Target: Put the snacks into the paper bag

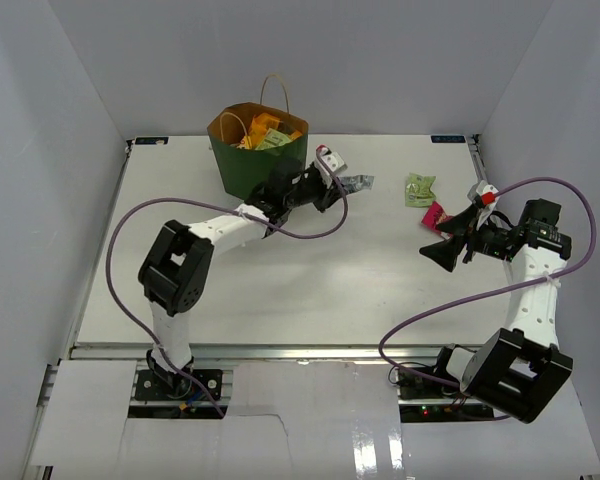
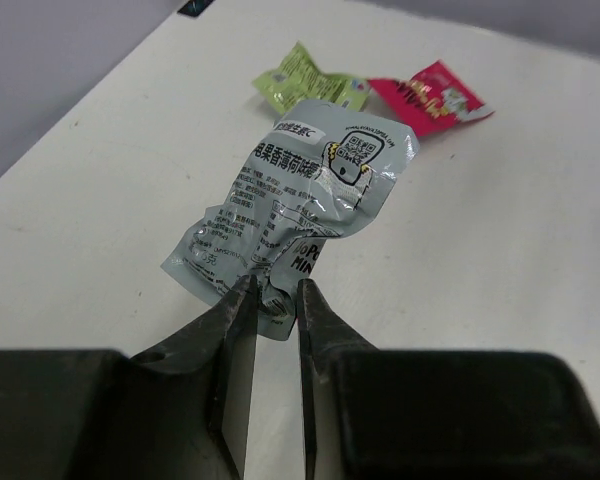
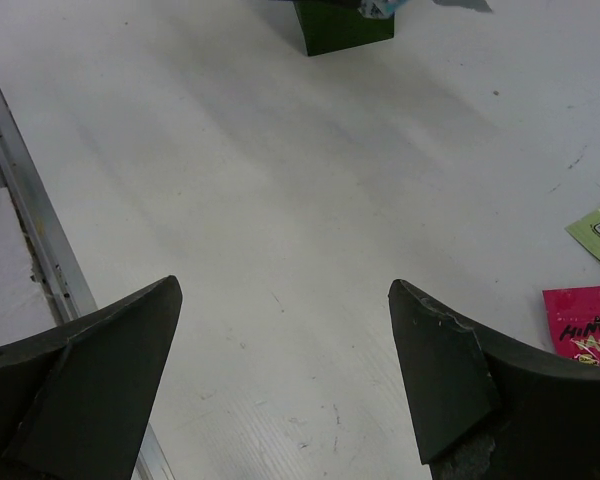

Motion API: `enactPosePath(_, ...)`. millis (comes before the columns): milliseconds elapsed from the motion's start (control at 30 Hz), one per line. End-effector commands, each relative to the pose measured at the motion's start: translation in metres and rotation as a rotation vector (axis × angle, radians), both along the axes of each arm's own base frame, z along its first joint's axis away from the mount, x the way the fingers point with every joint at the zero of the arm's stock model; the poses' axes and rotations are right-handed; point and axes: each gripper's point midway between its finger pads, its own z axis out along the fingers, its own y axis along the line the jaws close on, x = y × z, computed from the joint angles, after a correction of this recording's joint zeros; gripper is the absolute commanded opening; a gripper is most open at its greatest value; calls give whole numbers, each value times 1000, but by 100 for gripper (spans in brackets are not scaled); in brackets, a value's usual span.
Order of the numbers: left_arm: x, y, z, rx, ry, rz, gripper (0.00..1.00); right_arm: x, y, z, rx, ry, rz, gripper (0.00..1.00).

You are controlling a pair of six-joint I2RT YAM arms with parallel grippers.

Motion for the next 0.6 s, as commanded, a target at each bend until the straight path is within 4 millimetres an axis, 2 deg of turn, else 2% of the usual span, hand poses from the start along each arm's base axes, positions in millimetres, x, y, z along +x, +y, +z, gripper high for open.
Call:
enactPosePath(0, -31, 7, 74, -145, 3, -30, 0, 1, 1, 9, 27, -16, 10, 90)
enactPosePath(33, -32, 12, 85, -167, 6, -4, 0, 1, 1, 9, 29, -12, 10, 90)
enactPosePath(67, -40, 19, 108, -199, -11, 5, 0, 1, 1, 8, 30, -10, 10, 90)
enactPosePath(133, -45, 30, 128, -249, 12, 38, 0, 1, 1, 7, 30, -9, 11, 90)
enactPosePath(167, -51, 39, 151, -282, -8, 55, 0, 1, 1, 7, 32, -6, 11, 90)
enactPosePath(233, -50, 55, 163, -313, 16, 113, 0, 1, 1, 7, 30, -8, 11, 90)
enactPosePath(300, -49, 71, 183, -345, 18, 165, 0, 2, 1, 7, 31, -7, 11, 90)
enactPosePath(433, -28, 114, 191, -355, 72, 327, 0, 2, 0, 6, 34, -2, 11, 90)
enactPosePath(567, -6, 144, 193, -332, 111, 441, 0, 2, 1, 5, 37, 2, 12, 90)
